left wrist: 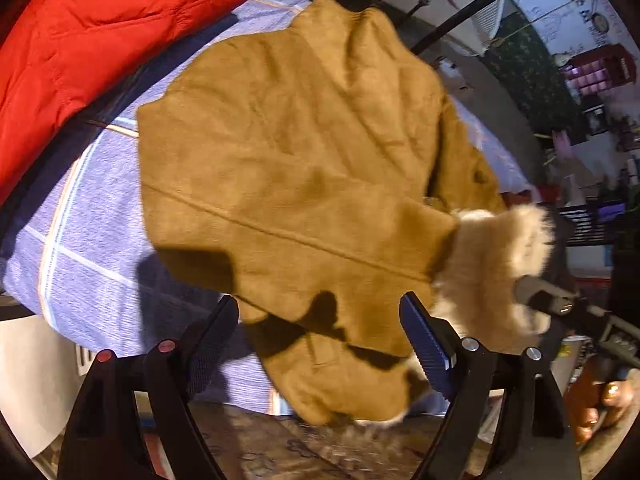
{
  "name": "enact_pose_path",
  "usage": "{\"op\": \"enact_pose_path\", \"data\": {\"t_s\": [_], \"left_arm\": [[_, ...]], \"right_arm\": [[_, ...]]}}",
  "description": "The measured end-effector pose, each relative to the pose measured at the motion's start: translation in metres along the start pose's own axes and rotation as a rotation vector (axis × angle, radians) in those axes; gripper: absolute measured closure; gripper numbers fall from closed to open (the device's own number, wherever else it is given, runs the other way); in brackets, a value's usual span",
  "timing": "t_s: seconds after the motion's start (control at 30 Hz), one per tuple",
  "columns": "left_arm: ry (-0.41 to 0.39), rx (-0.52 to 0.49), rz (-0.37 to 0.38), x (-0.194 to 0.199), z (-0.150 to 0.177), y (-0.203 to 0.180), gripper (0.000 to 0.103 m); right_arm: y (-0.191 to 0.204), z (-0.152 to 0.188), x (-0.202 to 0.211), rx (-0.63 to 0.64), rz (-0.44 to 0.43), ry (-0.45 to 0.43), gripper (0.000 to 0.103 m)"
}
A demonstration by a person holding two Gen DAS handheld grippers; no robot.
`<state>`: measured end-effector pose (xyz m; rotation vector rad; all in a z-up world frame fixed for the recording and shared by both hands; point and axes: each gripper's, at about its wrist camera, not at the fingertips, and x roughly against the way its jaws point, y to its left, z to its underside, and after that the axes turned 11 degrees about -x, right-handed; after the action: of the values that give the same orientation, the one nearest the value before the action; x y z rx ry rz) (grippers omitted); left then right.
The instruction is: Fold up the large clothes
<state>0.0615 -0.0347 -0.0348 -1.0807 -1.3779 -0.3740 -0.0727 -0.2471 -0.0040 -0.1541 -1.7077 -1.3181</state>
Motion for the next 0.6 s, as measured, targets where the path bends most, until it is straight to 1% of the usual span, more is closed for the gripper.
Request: {"op": "enact_pose_path", "data": {"t_s": [0.03,0.07,0.1,0.17,0.2,0.23,0.27,0.3,0.33,0.37,0.43,0.47,0.5,0.53,0.57,0.6], "left_arm": [[-0.03,-0.011,0.03,0.006,-0.004,-0.008,0.016],[-0.058,-0.024,0.044,0.013,-0.009,-0.015,0.013],[-0.083,-0.033,0.049,0.019,-0.014,-0.021,0.012],[-0.107,-0.038,0.073,0.023,-0.026,-0.027,0.011],[-0.095,-0.047,0.08,0.019,-0.031,-0.03,0.009],[-0.045,-0.068,0.051,0.007,-0.034,-0.036,0.009],[0.023,-0.104,-0.004,-0.005,-0.036,-0.043,0.009],[0.062,-0.151,-0.056,-0.016,-0.037,-0.05,0.01],[0.06,-0.177,-0.084,-0.021,-0.037,-0.054,0.011],[0.055,-0.177,-0.097,-0.024,-0.036,-0.054,0.011],[0.059,-0.13,-0.066,-0.03,-0.035,-0.046,0.011],[0.056,-0.114,-0.067,-0.033,-0.036,-0.044,0.011],[0.063,-0.128,-0.093,-0.038,-0.036,-0.045,0.011],[0.083,-0.171,-0.129,-0.046,-0.034,-0.049,0.011],[0.105,-0.237,-0.164,-0.053,-0.032,-0.06,0.011],[0.116,-0.31,-0.191,-0.06,-0.027,-0.073,0.011]], "right_arm": [[0.008,0.003,-0.006,0.029,-0.001,0.012,0.102],[0.014,0.006,-0.014,0.054,0.008,0.027,0.102],[0.019,0.01,-0.023,0.076,0.015,0.053,0.102],[0.026,0.02,-0.036,0.106,-0.006,0.103,0.102],[0.03,0.024,-0.042,0.124,-0.008,0.115,0.102],[0.032,0.031,-0.041,0.142,-0.008,0.123,0.102],[0.035,0.033,-0.042,0.159,-0.004,0.128,0.102],[0.037,0.032,-0.04,0.168,0.006,0.12,0.102],[0.037,0.031,-0.034,0.167,0.017,0.098,0.102],[0.034,0.031,-0.026,0.154,0.02,0.075,0.102],[0.018,0.027,-0.006,0.09,0.023,0.037,0.099],[0.004,0.024,0.004,0.038,0.043,0.014,0.094],[-0.011,0.021,0.012,-0.02,0.081,-0.012,0.066],[-0.029,0.021,0.022,-0.08,0.14,-0.049,0.03],[-0.046,0.023,0.034,-0.129,0.186,-0.091,0.025],[-0.062,0.026,0.045,-0.173,0.217,-0.117,0.025]]}}
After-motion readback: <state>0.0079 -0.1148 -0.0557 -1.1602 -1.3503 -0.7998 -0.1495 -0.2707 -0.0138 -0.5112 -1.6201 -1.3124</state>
